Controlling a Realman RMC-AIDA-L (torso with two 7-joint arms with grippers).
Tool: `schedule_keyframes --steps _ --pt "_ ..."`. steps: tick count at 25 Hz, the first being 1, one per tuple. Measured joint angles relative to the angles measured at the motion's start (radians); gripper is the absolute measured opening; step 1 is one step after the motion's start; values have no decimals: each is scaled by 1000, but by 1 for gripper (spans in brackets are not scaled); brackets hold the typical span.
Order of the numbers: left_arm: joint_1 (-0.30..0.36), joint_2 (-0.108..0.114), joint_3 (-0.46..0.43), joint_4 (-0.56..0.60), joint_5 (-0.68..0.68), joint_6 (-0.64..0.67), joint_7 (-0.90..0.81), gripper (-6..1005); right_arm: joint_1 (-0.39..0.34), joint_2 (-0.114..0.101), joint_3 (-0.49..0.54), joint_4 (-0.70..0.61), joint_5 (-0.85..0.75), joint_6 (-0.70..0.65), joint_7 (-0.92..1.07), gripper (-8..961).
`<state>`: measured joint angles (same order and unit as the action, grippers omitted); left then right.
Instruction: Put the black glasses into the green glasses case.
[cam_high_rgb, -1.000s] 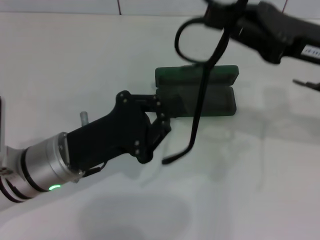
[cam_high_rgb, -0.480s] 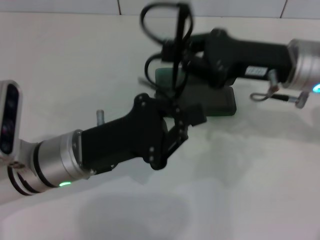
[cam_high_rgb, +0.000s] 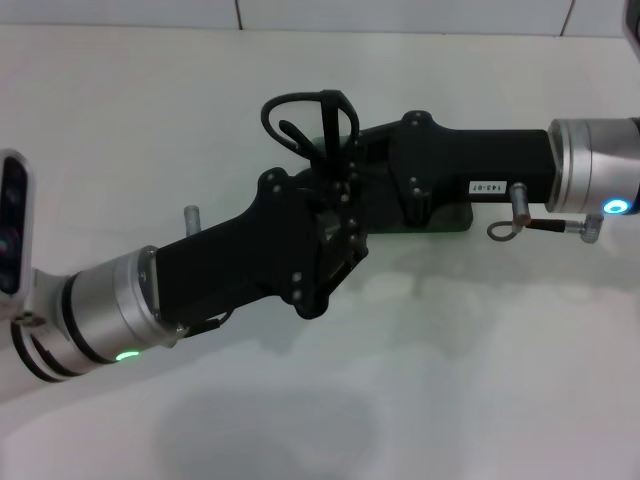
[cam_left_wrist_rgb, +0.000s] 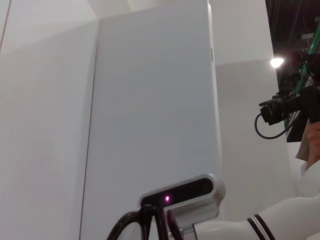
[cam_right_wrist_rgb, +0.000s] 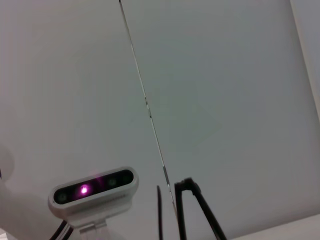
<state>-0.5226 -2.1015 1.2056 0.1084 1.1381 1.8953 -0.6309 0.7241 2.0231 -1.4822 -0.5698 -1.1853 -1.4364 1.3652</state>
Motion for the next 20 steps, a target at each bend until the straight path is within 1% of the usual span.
schedule_keyframes --steps 10,20 --pt "0 2 0 -5 -1 -9 -2 41 -1 0 -1 0 -35 -5 0 99" --pt "5 2 0 -7 -1 -10 -4 42 -5 1 -11 -7 -37 -12 0 98"
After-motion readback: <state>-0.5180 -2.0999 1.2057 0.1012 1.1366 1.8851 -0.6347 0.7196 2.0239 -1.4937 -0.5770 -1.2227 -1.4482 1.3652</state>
